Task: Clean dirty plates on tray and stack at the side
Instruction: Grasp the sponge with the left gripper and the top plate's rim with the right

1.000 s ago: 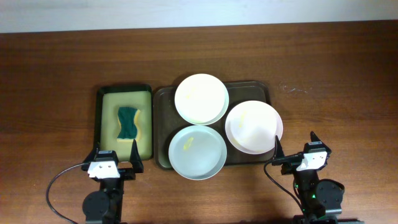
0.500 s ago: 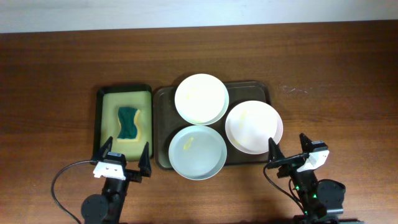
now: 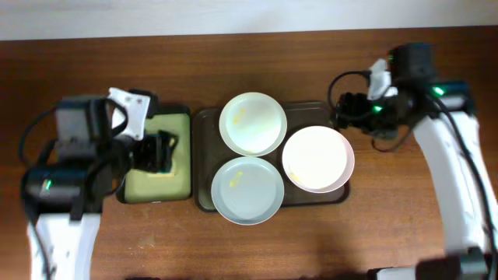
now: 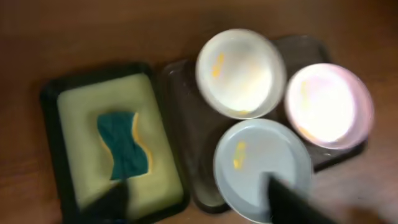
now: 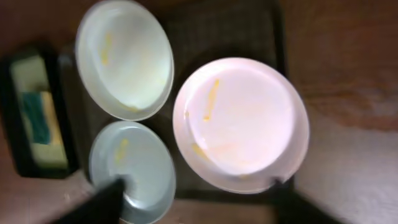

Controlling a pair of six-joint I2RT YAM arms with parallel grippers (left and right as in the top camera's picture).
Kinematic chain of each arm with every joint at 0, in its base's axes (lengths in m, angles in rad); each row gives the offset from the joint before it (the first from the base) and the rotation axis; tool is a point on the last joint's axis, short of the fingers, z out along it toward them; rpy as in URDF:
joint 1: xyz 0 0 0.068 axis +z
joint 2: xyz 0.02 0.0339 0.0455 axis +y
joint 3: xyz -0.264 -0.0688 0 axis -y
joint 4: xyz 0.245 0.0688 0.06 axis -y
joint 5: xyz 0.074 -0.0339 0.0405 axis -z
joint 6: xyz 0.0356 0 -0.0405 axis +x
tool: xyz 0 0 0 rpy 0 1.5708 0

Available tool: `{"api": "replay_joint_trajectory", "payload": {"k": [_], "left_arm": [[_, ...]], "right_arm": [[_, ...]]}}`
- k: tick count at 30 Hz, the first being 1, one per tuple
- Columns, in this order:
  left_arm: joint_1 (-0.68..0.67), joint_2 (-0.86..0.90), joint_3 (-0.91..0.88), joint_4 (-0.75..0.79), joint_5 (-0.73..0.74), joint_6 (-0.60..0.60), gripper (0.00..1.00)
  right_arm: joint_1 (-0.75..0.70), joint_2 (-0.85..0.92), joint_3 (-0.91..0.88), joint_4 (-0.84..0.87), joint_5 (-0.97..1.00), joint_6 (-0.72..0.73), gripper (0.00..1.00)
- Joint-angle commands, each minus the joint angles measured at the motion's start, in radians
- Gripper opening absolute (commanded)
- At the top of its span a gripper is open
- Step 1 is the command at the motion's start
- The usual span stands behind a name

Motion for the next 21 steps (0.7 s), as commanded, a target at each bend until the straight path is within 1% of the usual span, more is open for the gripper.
{"api": "replay_joint_trajectory", "payload": {"k": [1,2,3,4,5,7,8,9,10,12,13,14,15,16,17,18,19,20,21], "left_arm": [[0.001,0.152,0.011,-0.028,-0.310,-0.208,0.33],[0.001,0.210,0.011,-0.034,-0.339,-0.223,0.60],[0.000,0.268,0.011,-0.035,-0.338,-0.223,0.64],[0.001,0.335,0.011,-0.035,-0.338,-0.224,0.64],[0.001,0.407,0.011,-0.034,-0.339,-0.242,0.63],[0.003,0.494,0.011,-0.013,-0.339,-0.242,0.65],[0.005,0.522,0.011,0.009,-0.339,-0.243,0.64],[0.008,0.537,0.011,0.022,-0.339,-0.245,0.59],[0.014,0.549,0.011,0.031,-0.339,-0.246,0.54],[0.029,0.555,0.011,0.051,-0.340,-0.267,0.54],[0.037,0.555,0.011,0.061,-0.340,-0.269,0.53],[0.047,0.555,0.011,0.069,-0.343,-0.276,0.54],[0.062,0.555,0.008,0.070,-0.346,-0.286,0.56],[0.063,0.555,0.003,0.072,-0.346,-0.286,0.55],[0.062,0.558,-0.008,0.077,-0.346,-0.286,0.52],[0.062,0.559,-0.020,0.087,-0.346,-0.286,0.52],[0.062,0.559,-0.040,0.108,-0.347,-0.285,0.54],[0.062,0.559,-0.071,0.139,-0.346,-0.285,0.56],[0.062,0.559,-0.089,0.153,-0.346,-0.285,0.56]], "right_arm": [[0.105,0.146,0.011,0.054,0.018,-0.113,0.29],[0.141,0.200,0.011,0.101,0.064,-0.113,0.39],[0.179,0.272,0.011,0.180,0.117,-0.112,0.43],[0.197,0.319,0.011,0.239,0.141,-0.112,0.43],[0.214,0.387,0.011,0.335,0.149,-0.113,0.43],[0.222,0.454,0.011,0.426,0.147,-0.113,0.43],[0.222,0.480,0.011,0.446,0.148,-0.112,0.42],[0.223,0.502,0.011,0.457,0.147,-0.112,0.41],[0.229,0.527,0.011,0.475,0.138,-0.113,0.39],[0.248,0.549,0.011,0.505,0.137,-0.113,0.18],[0.256,0.549,0.011,0.511,0.137,-0.112,0.16],[0.265,0.549,0.011,0.507,0.137,-0.112,0.16],[0.269,0.549,0.011,0.491,0.137,-0.112,0.19],[0.271,0.549,0.011,0.488,0.138,-0.112,0.18],[0.272,0.549,0.011,0.499,0.149,-0.112,0.11],[0.270,0.549,0.011,0.518,0.153,-0.113,0.05],[0.269,0.549,0.011,0.543,0.157,-0.117,0.04],[0.269,0.549,0.011,0.554,0.156,-0.172,0.11],[0.267,0.549,0.012,0.563,0.156,-0.216,0.32]]}}
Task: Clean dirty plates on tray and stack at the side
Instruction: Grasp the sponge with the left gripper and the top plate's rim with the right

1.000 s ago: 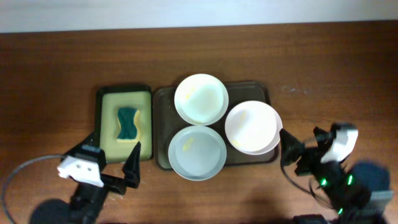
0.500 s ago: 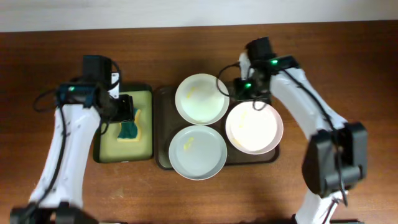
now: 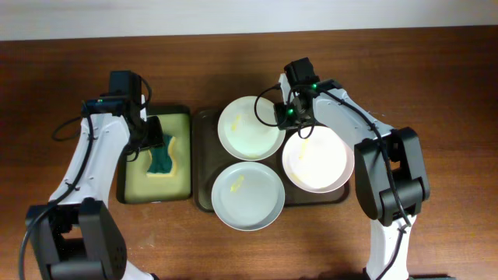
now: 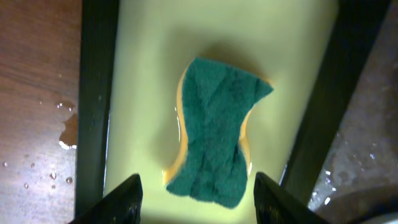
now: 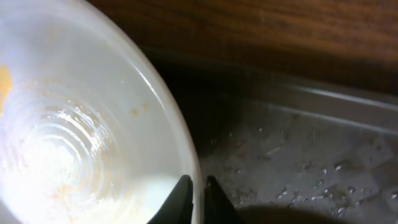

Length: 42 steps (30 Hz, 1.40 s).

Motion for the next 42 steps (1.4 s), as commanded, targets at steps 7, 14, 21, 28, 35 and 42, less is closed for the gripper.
{"api": "replay_joint_trajectory", "payload": {"k": [7,14,21,28,35,42], "left_arm": [[0.003,0.008,-0.042,0.028,-0.011,-0.009,0.56],[0.003,0.008,-0.042,0.018,-0.011,-0.009,0.58],[0.002,0.008,-0.043,-0.015,-0.011,-0.010,0.57],[0.001,0.008,-0.242,0.200,0.016,-0.020,0.68],[0.001,0.008,-0.254,0.233,0.017,-0.020,0.68],[-0.005,0.006,-0.315,0.364,0.043,-0.019,0.49]], "right_arm": [[-0.001,0.005,0.105,-0.179,-0.025,0.017,0.44],[0.016,0.006,0.023,-0.204,-0.018,0.127,0.14],[0.014,0.007,-0.020,-0.090,-0.018,0.126,0.04],[0.016,0.007,-0.020,-0.042,-0.022,0.126,0.04],[0.015,0.007,-0.020,-0.026,-0.022,0.126,0.04],[0.015,0.007,-0.020,-0.027,-0.022,0.126,0.05]]}}
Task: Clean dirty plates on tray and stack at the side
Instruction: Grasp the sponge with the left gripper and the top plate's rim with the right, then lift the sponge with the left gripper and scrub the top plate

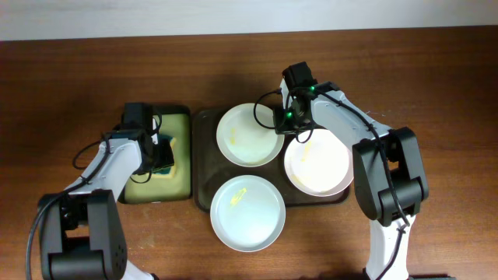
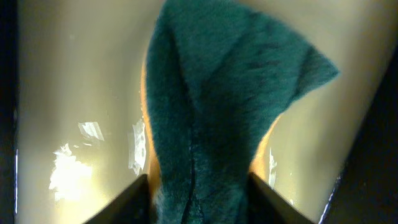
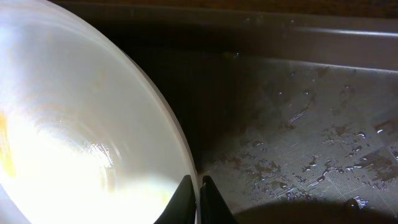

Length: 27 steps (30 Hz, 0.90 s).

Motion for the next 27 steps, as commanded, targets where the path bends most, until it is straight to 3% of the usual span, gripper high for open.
{"api": "replay_joint_trajectory", "payload": {"k": [1,2,4,5,6,8,12,14,16,18,22,27], "left_arm": [[0.002,0.002,0.008,0.009,0.003,0.003,0.40],[0.002,0.003,0.007,0.009,0.003,0.003,0.29],[0.002,0.003,0.007,0.041,0.003,0.002,0.37],[0.002,0.003,0.007,0.059,0.003,0.002,0.29],[0.002,0.003,0.007,0.065,0.003,0.002,0.29],[0.002,0.003,0.007,0.084,0.002,0.003,0.50],[0.000,0.004,0.005,0.114,0.003,0.002,0.53],[0.000,0.021,0.004,0.116,0.003,0.002,0.53],[0.000,0.047,0.004,0.121,0.003,0.003,0.45],[0.000,0.047,0.005,0.134,0.003,0.002,0.42],[0.000,0.047,0.005,0.134,0.003,0.002,0.41],[0.000,0.048,0.005,0.169,0.003,0.003,0.36]], "right_arm": [[0.006,0.005,-0.002,0.010,0.010,0.009,0.05],[0.006,0.005,-0.002,0.010,0.010,0.009,0.05],[0.006,0.005,-0.002,0.010,0.010,0.009,0.05],[0.006,0.005,-0.002,0.010,0.010,0.009,0.05],[0.006,0.005,-0.002,0.010,0.010,0.009,0.05],[0.006,0.005,-0.002,0.010,0.010,0.009,0.11],[0.006,0.005,-0.002,0.010,0.010,0.009,0.15],[0.006,0.005,-0.002,0.008,0.010,0.009,0.22],[0.006,0.005,-0.002,-0.019,0.010,0.009,0.22],[0.008,0.005,-0.002,-0.074,0.010,0.010,0.21],[0.008,0.005,-0.002,-0.106,0.010,0.055,0.04],[0.007,0.005,-0.002,-0.034,0.010,0.054,0.04]]}}
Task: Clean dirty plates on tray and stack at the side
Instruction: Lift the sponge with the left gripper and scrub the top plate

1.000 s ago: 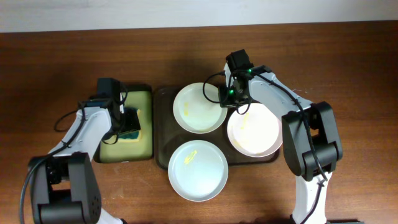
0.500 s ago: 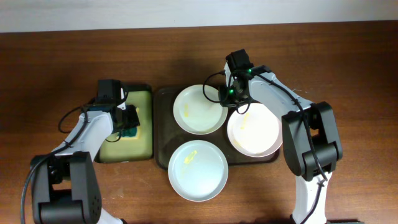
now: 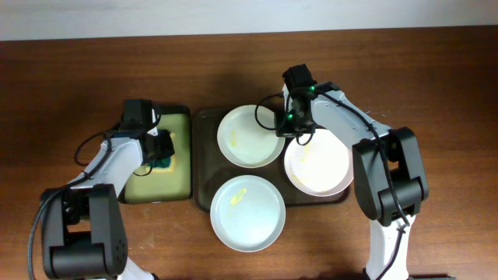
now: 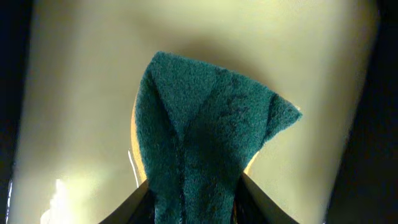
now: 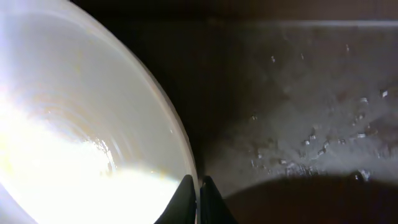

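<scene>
Three dirty plates sit on the dark tray (image 3: 204, 155): an off-white one (image 3: 245, 138) at the back, a pink one (image 3: 317, 165) at the right, and a pale one (image 3: 247, 211) overhanging the tray's front edge, each with yellow smears. My right gripper (image 3: 289, 124) is shut on the right rim of the off-white plate (image 5: 93, 124), its fingertips (image 5: 186, 190) pinching the edge. The green-and-yellow sponge (image 4: 199, 118) is squeezed between the fingers of my left gripper (image 4: 194, 200) over the wet yellow-green sponge tray (image 4: 74, 93).
The black-rimmed sponge tray (image 3: 148, 183) lies directly left of the plate tray. Water drops speckle the tray floor (image 5: 298, 143) beside the held plate. Bare wooden table (image 3: 436, 93) surrounds both trays.
My left fingers have closed tighter on the sponge, which looks narrower and folded. My right gripper still pinches the off-white plate's rim, hardly moved.
Both arms were first raised off the table, with the sponge lying flat and three plates on the tray. Then my left gripper stood open over the sponge and my right at the back plate's rim. Later the front plate sat nearer the tray's front edge and both grippers gripped.
</scene>
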Controlling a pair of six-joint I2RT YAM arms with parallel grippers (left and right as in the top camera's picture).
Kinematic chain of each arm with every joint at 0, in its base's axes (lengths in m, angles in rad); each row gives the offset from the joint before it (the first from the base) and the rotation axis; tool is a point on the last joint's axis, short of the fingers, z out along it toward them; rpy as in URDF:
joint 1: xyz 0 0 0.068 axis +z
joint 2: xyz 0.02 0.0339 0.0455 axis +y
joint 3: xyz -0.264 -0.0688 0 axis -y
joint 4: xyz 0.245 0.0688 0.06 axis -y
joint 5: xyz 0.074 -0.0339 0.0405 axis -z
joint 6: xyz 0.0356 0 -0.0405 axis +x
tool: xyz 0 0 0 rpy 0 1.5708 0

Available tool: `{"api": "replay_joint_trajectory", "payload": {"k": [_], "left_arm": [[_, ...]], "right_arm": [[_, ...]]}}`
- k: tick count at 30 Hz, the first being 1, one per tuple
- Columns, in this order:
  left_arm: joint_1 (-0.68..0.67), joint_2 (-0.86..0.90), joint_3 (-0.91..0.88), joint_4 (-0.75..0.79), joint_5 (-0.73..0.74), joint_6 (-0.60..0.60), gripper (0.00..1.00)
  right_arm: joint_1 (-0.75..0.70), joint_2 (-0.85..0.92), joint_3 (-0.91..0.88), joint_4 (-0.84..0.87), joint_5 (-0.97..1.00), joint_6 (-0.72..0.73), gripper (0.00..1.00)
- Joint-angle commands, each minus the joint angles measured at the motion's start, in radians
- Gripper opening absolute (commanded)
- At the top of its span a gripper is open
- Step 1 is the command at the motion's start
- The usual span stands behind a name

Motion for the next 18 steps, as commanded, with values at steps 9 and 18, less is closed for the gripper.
{"api": "replay_joint_trajectory", "payload": {"k": [9,18], "left_arm": [[0.009,-0.246,0.069,-0.002,-0.006,0.021,0.00],[0.008,-0.367,0.069,-0.031,-0.047,0.081,0.00]], "right_arm": [[-0.010,0.005,-0.002,0.053,0.029,-0.018,0.04],[-0.010,0.005,-0.002,0.050,0.037,-0.018,0.04]]}}
